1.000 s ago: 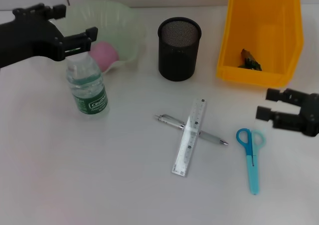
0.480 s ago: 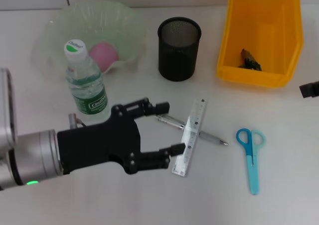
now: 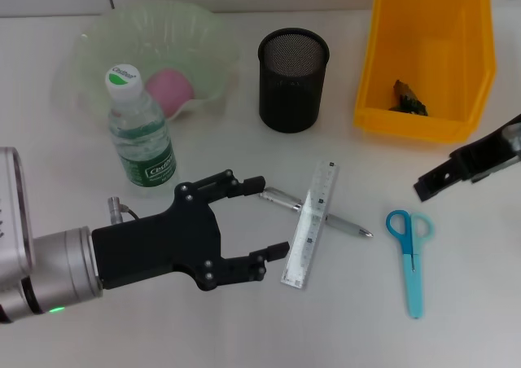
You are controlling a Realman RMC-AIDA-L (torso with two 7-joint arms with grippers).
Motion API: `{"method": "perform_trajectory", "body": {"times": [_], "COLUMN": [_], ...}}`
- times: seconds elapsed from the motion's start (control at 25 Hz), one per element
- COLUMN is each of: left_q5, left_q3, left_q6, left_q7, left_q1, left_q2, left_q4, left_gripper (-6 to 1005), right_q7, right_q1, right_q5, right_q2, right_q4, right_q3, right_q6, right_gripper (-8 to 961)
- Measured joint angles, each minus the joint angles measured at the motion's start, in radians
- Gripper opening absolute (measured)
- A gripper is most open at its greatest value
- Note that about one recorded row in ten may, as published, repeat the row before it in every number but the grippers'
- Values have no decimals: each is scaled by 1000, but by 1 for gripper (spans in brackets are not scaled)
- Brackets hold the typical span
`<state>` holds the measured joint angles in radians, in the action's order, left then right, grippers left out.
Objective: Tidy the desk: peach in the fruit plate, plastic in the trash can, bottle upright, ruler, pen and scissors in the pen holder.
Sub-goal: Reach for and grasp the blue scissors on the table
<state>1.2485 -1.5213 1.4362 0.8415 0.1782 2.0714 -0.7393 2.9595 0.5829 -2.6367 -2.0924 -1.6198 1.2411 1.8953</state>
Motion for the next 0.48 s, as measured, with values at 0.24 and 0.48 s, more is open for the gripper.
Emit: {"method": "perform_trajectory", "body": {"times": [0.24, 0.48], "left_q5": [-14, -15], "left_q3": [29, 50], "left_q6": [17, 29], "left_q7": [2, -1], "left_q1": [10, 10], "left_q2": [-6, -4], "left_q4": [13, 35], "left_gripper": [802, 802], "right_q7": [0, 1], "right_q1": [-7, -38], "right_q5": [3, 10], "right_q2": [-1, -1], "right_q4": [97, 156], "right_q3": [101, 193], "right_q6": [-52, -84], "right_gripper": [839, 838]}}
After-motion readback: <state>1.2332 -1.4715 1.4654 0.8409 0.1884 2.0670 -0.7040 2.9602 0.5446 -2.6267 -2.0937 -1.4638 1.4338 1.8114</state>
